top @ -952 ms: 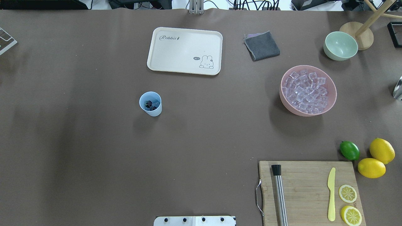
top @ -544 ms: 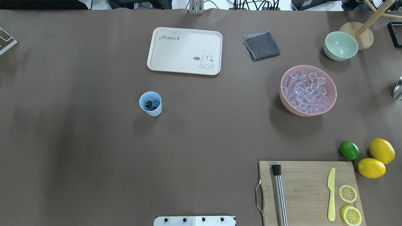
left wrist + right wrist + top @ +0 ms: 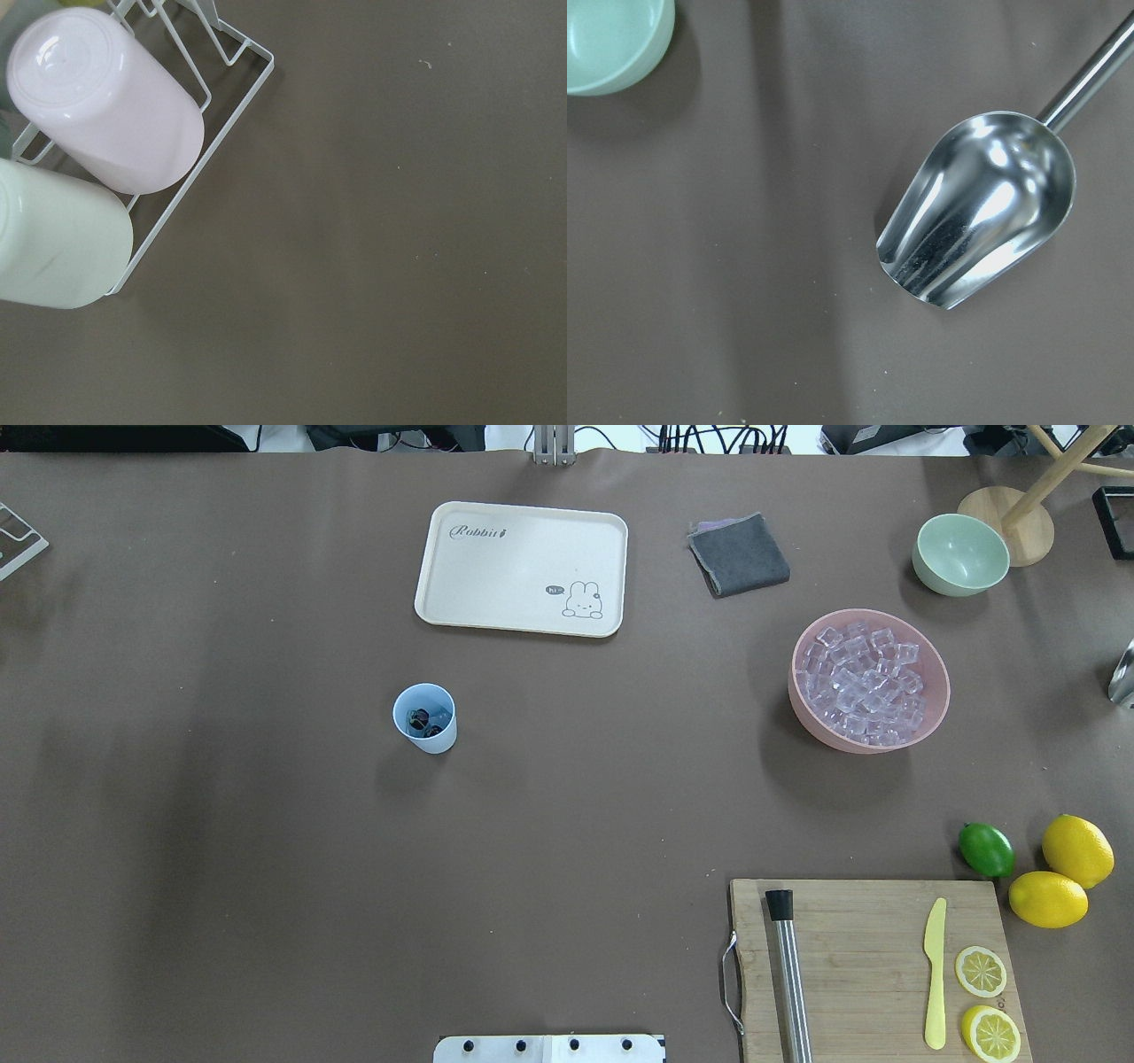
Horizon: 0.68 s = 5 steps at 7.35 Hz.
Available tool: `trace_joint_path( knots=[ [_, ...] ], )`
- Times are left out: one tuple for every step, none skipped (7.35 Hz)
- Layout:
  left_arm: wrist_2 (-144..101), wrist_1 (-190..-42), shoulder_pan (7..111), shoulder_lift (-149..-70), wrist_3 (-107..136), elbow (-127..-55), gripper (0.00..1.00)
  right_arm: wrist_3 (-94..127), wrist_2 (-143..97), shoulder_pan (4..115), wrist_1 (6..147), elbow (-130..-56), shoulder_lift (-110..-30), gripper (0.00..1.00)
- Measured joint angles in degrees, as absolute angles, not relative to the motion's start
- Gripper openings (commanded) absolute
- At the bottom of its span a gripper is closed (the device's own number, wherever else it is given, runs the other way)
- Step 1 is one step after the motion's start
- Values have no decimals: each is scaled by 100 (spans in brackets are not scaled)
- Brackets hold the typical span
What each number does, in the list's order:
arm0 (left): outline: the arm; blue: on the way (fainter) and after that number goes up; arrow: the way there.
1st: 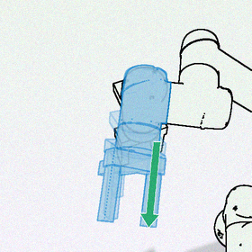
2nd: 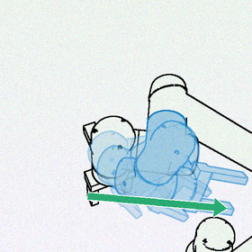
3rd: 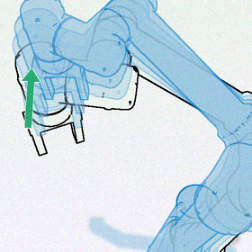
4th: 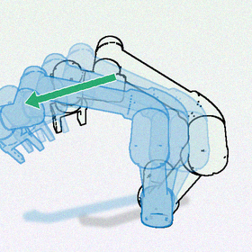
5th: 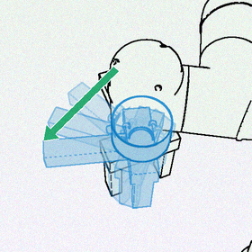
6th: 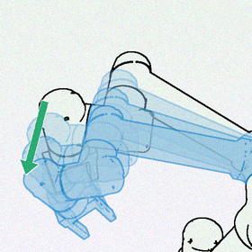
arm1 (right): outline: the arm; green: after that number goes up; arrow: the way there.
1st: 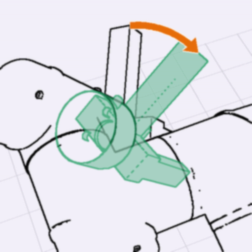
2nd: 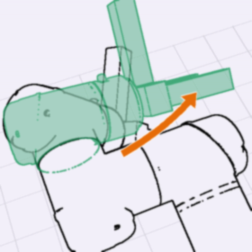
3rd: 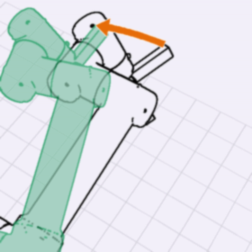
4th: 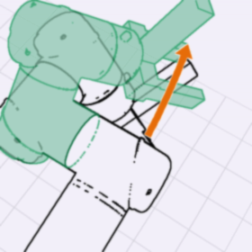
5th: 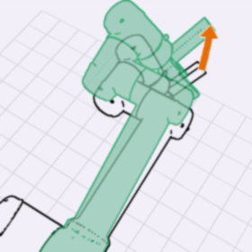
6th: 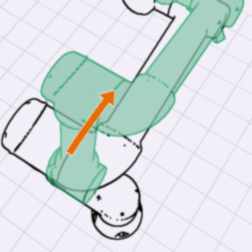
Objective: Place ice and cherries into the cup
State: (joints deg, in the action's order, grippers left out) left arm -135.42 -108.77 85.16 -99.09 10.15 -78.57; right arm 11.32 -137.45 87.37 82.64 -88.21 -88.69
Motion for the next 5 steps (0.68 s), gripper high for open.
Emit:
trace_joint_path(
  knots=[
    [-13538,-10881,8520,-9892,1025,-7845,98,1142,-13700,8744,8209,-8804,-8879,100],
    [-13536,-10855,8531,-9879,1032,-7790,98,1143,-13653,8749,8188,-8798,-8905,100],
    [-13536,-10841,8542,-9878,1035,-7684,98,1143,-13614,8755,8184,-8792,-8924,100],
    [-13535,-10838,8547,-9880,1039,-7590,98,1143,-13576,8759,8183,-8789,-8942,100],
    [-13525,-10837,8550,-9895,1055,-7549,98,1144,-13522,8761,8183,-8796,-8953,100]
  ],
)
